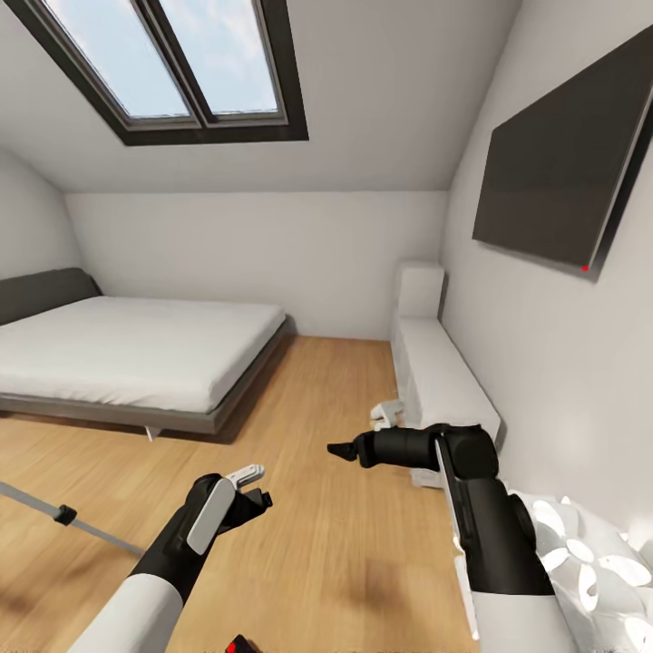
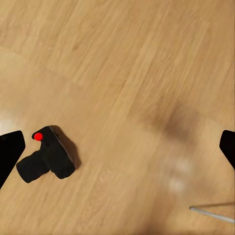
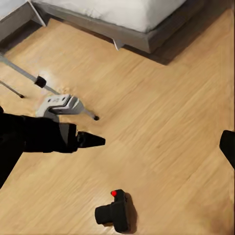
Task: Attach the digital camera to the camera tripod in the bedroom.
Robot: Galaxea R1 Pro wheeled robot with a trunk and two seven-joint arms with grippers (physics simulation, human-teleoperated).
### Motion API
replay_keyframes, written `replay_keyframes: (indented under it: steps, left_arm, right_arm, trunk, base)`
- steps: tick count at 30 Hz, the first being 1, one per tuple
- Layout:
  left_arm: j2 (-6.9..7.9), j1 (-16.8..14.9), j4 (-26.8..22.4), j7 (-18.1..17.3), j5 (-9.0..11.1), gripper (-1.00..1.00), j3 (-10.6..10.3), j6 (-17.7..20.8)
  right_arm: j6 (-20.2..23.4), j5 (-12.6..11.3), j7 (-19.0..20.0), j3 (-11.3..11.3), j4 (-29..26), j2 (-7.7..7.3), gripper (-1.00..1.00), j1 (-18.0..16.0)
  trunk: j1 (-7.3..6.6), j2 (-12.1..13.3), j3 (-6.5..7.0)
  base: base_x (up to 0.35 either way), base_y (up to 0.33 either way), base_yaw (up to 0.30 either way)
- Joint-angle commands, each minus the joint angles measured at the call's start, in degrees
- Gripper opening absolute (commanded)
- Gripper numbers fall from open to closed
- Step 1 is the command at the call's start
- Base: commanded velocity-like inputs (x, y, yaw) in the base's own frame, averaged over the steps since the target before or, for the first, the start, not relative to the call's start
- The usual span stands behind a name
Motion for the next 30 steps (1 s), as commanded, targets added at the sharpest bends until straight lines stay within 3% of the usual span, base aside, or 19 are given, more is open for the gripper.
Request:
replay_keyframes:
  steps: [1,5,6,10,16,30]
  left_arm:
    - [0.01,-0.03,-0.05,0.58,0.59,1.00,-0.10,0.05]
    - [0.00,-0.02,-0.01,0.58,0.51,1.00,-0.13,0.00]
    - [0.00,-0.02,0.00,0.58,0.48,1.00,-0.14,-0.01]
    - [0.05,-0.02,0.00,0.58,0.43,1.00,-0.12,-0.02]
    - [0.02,-0.02,-0.16,0.52,0.34,1.00,-0.18,-0.09]
    - [0.00,-0.03,-0.30,0.52,0.26,1.00,-0.20,-0.12]
  right_arm:
    - [0.27,0.66,0.34,-0.10,0.61,0.06,1.00,-2.36]
    - [0.27,0.79,-0.33,-0.05,3.36,0.06,1.00,-10.99]
    - [0.27,0.73,-0.51,-0.05,4.84,0.06,1.00,-14.76]
    - [0.27,0.69,-0.71,-0.06,8.44,0.06,1.00,-21.40]
    - [0.27,1.21,-0.90,0.03,10.71,0.06,1.00,-24.48]
    - [0.27,2.53,-2.25,-0.04,10.49,0.06,1.00,-25.14]
  trunk:
    - [0.22,-0.45,-0.25]
    - [1.10,-2.05,-0.97]
    - [1.32,-2.45,-1.15]
    - [2.20,-4.06,-1.87]
    - [3.51,-6.46,-2.95]
    - [6.59,-12.08,-5.46]
  base:
    - [0.000,0.000,0.000]
    - [0.000,0.000,0.000]
    - [0.000,0.000,0.000]
    - [0.000,0.000,0.000]
    - [0.000,0.000,0.000]
    - [0.000,0.000,0.000]
